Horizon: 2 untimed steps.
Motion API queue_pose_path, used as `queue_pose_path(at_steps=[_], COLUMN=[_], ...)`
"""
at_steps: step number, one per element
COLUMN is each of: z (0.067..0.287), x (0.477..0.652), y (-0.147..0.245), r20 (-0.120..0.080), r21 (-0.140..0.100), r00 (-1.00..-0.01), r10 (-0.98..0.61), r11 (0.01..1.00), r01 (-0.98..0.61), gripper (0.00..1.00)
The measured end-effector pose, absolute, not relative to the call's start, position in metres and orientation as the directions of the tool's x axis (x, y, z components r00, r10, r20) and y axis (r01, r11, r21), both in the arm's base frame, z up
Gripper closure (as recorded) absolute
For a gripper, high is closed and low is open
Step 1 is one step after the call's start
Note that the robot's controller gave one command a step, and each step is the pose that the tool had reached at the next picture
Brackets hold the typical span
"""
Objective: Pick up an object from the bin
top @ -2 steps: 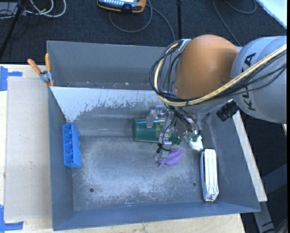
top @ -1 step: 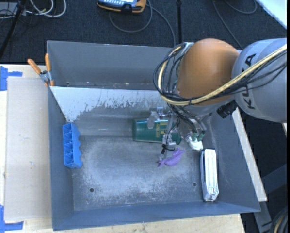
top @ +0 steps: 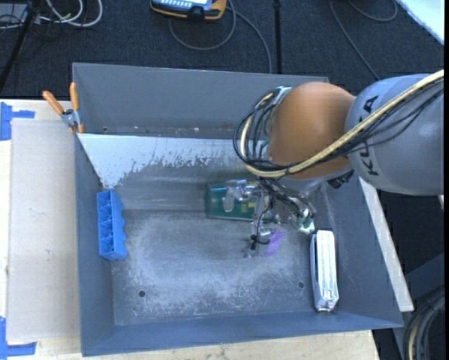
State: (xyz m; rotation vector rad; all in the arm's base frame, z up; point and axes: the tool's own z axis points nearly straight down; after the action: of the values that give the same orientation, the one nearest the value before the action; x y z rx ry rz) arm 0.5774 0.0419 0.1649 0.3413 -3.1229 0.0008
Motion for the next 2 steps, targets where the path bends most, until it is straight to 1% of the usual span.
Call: queue_pose_path(at_steps=[1, 2], z=[0.1503, 0.1410], x=[0.5791, 0.5848], y=[0.0282, 0.0191], r20=[0.007, -0.013], r21=[0.004, -0.002], r00=[-0.983, -0.983], r10=[-0.185, -0.181], r11=[0.983, 0.984], r01=[-0.185, -0.181], gripper=[0.00, 0.00])
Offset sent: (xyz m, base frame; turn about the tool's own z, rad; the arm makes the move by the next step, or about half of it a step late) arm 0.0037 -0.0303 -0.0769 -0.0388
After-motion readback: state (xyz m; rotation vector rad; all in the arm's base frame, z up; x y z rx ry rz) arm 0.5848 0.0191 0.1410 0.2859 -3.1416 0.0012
